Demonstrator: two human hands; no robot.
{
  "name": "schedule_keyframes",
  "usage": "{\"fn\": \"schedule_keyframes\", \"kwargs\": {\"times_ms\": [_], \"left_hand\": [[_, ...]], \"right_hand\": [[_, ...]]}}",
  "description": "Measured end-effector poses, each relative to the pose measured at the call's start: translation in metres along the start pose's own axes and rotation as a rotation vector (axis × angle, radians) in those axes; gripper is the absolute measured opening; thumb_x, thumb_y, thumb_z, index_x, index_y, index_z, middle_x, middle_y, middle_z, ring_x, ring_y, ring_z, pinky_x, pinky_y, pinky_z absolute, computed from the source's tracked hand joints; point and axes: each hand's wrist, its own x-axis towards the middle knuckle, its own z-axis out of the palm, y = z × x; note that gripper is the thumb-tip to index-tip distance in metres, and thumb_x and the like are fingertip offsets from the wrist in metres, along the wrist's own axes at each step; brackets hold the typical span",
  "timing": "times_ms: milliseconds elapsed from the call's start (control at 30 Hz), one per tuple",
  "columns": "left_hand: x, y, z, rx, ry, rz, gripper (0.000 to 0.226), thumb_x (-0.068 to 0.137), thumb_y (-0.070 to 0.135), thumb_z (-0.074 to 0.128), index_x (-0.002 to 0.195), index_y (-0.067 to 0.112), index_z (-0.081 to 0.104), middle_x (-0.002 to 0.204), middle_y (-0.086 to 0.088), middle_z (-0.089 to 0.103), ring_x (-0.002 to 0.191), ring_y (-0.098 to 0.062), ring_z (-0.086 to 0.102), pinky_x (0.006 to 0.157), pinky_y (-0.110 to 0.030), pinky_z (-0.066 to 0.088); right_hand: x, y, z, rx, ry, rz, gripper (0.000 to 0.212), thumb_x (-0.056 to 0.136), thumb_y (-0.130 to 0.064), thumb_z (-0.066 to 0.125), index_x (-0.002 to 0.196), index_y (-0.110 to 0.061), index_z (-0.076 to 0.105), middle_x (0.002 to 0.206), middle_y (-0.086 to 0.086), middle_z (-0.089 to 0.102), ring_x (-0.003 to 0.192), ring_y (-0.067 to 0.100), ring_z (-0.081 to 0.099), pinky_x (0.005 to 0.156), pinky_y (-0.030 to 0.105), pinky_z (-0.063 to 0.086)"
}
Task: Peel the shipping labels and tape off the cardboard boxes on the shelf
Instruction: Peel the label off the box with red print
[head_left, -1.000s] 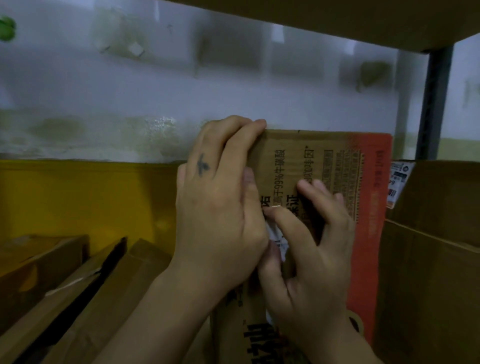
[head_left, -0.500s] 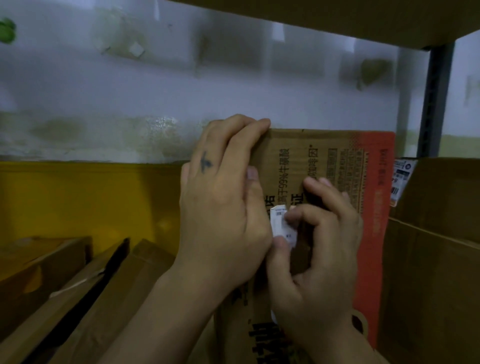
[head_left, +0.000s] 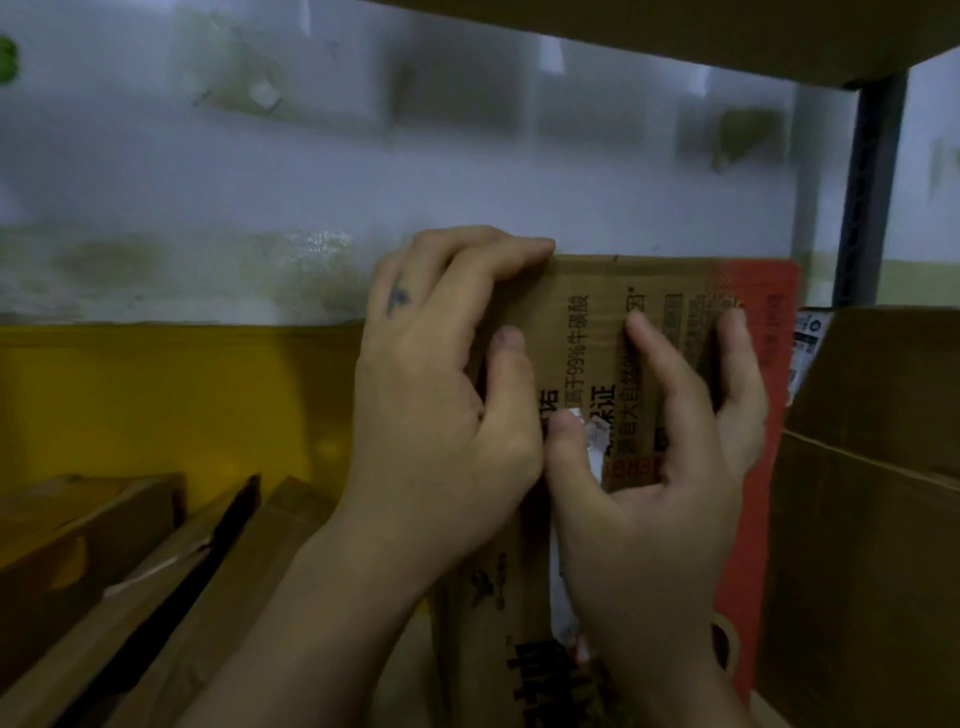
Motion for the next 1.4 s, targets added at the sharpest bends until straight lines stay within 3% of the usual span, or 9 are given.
{"fn": "schedule_keyframes", "kwargs": {"times_ms": [233, 367, 500, 633, 800, 1067, 1233, 1300, 1400], "left_hand": [[-0.002, 0.000, 0.001, -0.026, 0.015, -0.010, 0.033, 0.080, -0.003, 0.057, 0.108, 0.013, 0.066, 0.112, 0.006, 0.055, 0.114, -0.016, 0.051, 0.095, -0.028, 0.044], [-0.002, 0.001, 0.001, -0.002, 0.007, 0.006, 0.031, 0.081, -0.002, 0.056, 0.108, 0.010, 0.065, 0.113, 0.005, 0.055, 0.114, -0.016, 0.051, 0.096, -0.030, 0.043], [-0.003, 0.002, 0.004, 0.051, 0.013, -0.004, 0.033, 0.081, 0.000, 0.054, 0.110, 0.012, 0.066, 0.116, 0.003, 0.054, 0.113, -0.013, 0.048, 0.097, -0.023, 0.038], [-0.005, 0.002, 0.006, 0.049, 0.005, 0.002, 0.032, 0.082, 0.001, 0.053, 0.108, 0.015, 0.067, 0.118, 0.006, 0.052, 0.116, -0.010, 0.046, 0.097, -0.031, 0.042], [-0.005, 0.002, 0.006, 0.037, 0.006, 0.010, 0.029, 0.083, 0.003, 0.051, 0.103, 0.015, 0.068, 0.118, 0.004, 0.051, 0.117, -0.018, 0.049, 0.097, -0.036, 0.043], [-0.004, 0.003, 0.005, 0.039, -0.026, 0.011, 0.027, 0.082, 0.001, 0.056, 0.102, 0.015, 0.068, 0.118, 0.004, 0.053, 0.118, -0.018, 0.050, 0.099, -0.029, 0.041], [-0.004, 0.002, 0.007, 0.065, -0.017, 0.024, 0.027, 0.082, -0.001, 0.055, 0.101, 0.012, 0.069, 0.117, 0.004, 0.052, 0.117, -0.013, 0.048, 0.098, -0.028, 0.040], [-0.004, 0.001, 0.008, 0.066, -0.015, 0.025, 0.027, 0.083, 0.001, 0.054, 0.102, 0.013, 0.069, 0.118, 0.007, 0.050, 0.117, -0.011, 0.046, 0.097, -0.028, 0.040], [-0.005, 0.001, 0.008, 0.071, -0.019, 0.032, 0.027, 0.083, 0.005, 0.053, 0.102, 0.015, 0.069, 0.119, 0.007, 0.048, 0.118, -0.012, 0.046, 0.098, -0.029, 0.041]], "right_hand": [[0.002, -0.012, 0.009, -0.214, 0.055, -0.146, 0.051, 0.078, -0.021, 0.056, 0.128, -0.017, 0.060, 0.144, 0.011, 0.047, 0.141, 0.028, 0.033, 0.111, 0.065, 0.024], [0.011, 0.004, -0.004, -0.244, 0.105, -0.266, 0.045, 0.078, 0.003, 0.056, 0.120, -0.015, 0.058, 0.128, 0.000, 0.054, 0.126, 0.021, 0.049, 0.109, 0.062, 0.032], [0.012, -0.001, -0.011, -0.161, 0.069, -0.215, 0.035, 0.080, -0.016, 0.061, 0.115, -0.020, 0.060, 0.129, -0.001, 0.056, 0.128, 0.020, 0.051, 0.113, 0.057, 0.030], [0.009, -0.002, -0.010, -0.191, 0.016, -0.186, 0.045, 0.077, -0.035, 0.064, 0.119, -0.018, 0.064, 0.135, -0.003, 0.051, 0.136, 0.016, 0.041, 0.117, 0.055, 0.022], [0.006, -0.002, -0.006, -0.173, 0.045, -0.149, 0.041, 0.076, -0.028, 0.064, 0.114, -0.015, 0.066, 0.136, -0.002, 0.051, 0.137, 0.016, 0.040, 0.117, 0.057, 0.019], [0.004, -0.012, 0.008, -0.223, 0.093, -0.124, 0.040, 0.073, -0.014, 0.054, 0.111, -0.015, 0.067, 0.132, 0.009, 0.056, 0.134, 0.019, 0.037, 0.115, 0.062, 0.019], [0.006, -0.003, 0.003, -0.228, 0.108, -0.176, 0.046, 0.070, 0.007, 0.057, 0.110, -0.012, 0.068, 0.129, -0.001, 0.056, 0.129, 0.016, 0.042, 0.115, 0.058, 0.022], [0.007, -0.001, -0.004, -0.205, 0.106, -0.196, 0.038, 0.072, 0.006, 0.059, 0.105, -0.011, 0.069, 0.127, -0.002, 0.056, 0.128, 0.017, 0.047, 0.113, 0.058, 0.026], [0.006, -0.003, -0.011, -0.198, 0.116, -0.229, 0.015, 0.078, -0.011, 0.065, 0.092, -0.012, 0.068, 0.112, -0.002, 0.056, 0.113, 0.016, 0.053, 0.096, 0.058, 0.042]]}}
